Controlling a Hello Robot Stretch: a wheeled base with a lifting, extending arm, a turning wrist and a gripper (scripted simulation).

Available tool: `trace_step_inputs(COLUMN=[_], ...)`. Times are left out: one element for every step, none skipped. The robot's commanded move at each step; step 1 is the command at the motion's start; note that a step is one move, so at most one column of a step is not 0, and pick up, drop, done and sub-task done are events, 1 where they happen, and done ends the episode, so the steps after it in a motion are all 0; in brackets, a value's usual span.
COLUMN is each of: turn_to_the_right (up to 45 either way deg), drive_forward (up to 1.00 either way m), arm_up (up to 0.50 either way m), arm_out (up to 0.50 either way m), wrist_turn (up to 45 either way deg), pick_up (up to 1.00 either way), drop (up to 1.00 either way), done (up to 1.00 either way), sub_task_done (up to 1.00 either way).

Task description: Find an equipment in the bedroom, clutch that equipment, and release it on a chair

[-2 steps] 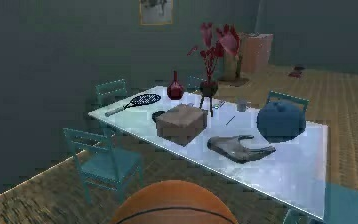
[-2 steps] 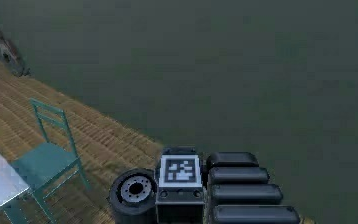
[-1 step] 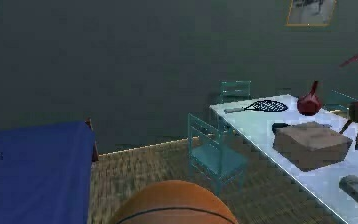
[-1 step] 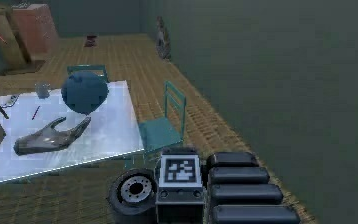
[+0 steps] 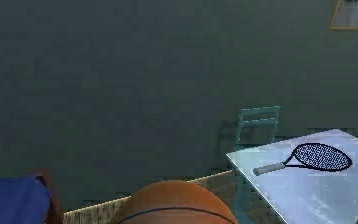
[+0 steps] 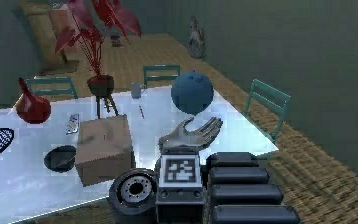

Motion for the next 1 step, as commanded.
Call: trace_step_inputs(turn_to_the_right=[-39.0], drive_forward=[0.0], arm_up=[0.0], arm_out=[0.0], wrist_turn=[0.0], pick_up=[0.0], drop=[0.0], done=[0.0], sub_task_done=[0.0])
